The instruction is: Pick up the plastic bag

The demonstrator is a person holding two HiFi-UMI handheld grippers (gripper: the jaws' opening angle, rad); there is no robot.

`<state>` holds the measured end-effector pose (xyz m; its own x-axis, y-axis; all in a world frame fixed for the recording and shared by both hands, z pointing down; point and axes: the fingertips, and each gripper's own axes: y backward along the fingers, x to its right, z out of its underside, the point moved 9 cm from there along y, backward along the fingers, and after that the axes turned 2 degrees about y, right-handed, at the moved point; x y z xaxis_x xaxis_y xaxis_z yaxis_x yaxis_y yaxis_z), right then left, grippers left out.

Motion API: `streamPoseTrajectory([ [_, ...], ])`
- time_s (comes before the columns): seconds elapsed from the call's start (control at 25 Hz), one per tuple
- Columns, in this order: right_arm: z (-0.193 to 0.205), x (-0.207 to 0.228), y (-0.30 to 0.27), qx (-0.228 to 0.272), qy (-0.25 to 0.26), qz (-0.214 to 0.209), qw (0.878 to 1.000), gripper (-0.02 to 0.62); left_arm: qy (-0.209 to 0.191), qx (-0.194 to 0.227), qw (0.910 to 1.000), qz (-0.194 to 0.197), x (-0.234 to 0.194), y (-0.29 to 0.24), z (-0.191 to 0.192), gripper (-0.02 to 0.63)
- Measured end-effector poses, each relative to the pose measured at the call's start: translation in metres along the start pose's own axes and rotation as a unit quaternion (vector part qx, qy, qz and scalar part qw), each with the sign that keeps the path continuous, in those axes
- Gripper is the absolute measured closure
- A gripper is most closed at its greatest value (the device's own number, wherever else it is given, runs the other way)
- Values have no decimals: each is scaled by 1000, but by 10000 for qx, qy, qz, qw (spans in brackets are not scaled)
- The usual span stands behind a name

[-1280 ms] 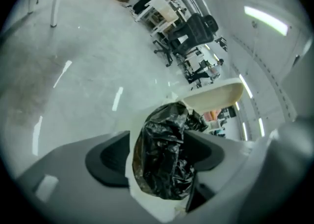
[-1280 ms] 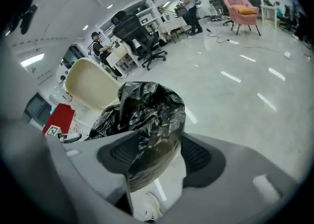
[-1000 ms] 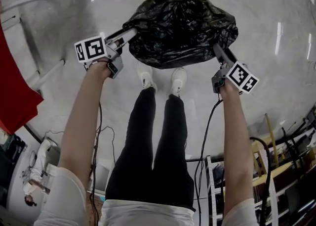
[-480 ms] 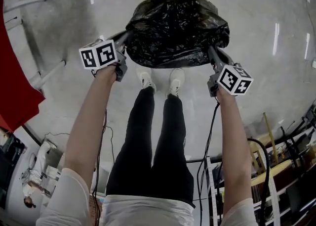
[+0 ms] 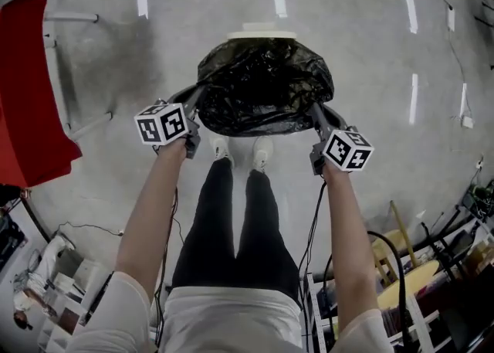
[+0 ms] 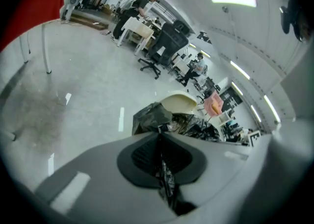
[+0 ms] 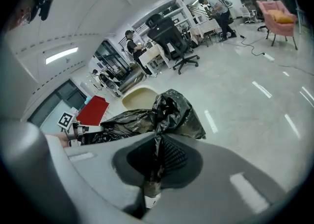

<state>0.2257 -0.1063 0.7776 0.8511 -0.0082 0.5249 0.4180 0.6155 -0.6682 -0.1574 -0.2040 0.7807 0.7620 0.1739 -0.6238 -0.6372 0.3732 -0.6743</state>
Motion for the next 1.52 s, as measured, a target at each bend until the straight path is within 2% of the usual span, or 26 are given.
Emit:
streamPoseTrajectory([
  [0.16, -26, -17, 38, 166, 85, -49, 9998, 594, 11, 262, 9996, 34, 37, 38, -10, 598],
  [0.36, -40, -40, 79, 172, 190, -35, 9997, 594, -321, 298, 9990, -81, 72, 84, -13, 598],
  [0.6, -55, -63, 134, 220, 307, -56, 9993, 594, -279, 567, 9978, -181, 111, 142, -15, 598],
  [0.8, -71, -93, 174, 399, 639, -227, 9969, 594, -555, 902, 9943, -137, 143, 193, -26, 598],
  [1.0, -84, -120, 229, 627, 1134, -411, 9907, 594, -867, 1168, 9892, -168, 181, 240, -22, 598],
  [1.24, -83, -154, 281, 806, 1707, -665, 9798, 594, -1263, 1451, 9813, -19, 214, 295, -13, 598],
  [1.52, -67, -191, 324, 1166, 1723, -615, 9762, 594, -1666, 1562, 9734, 176, 234, 355, 0, 598],
])
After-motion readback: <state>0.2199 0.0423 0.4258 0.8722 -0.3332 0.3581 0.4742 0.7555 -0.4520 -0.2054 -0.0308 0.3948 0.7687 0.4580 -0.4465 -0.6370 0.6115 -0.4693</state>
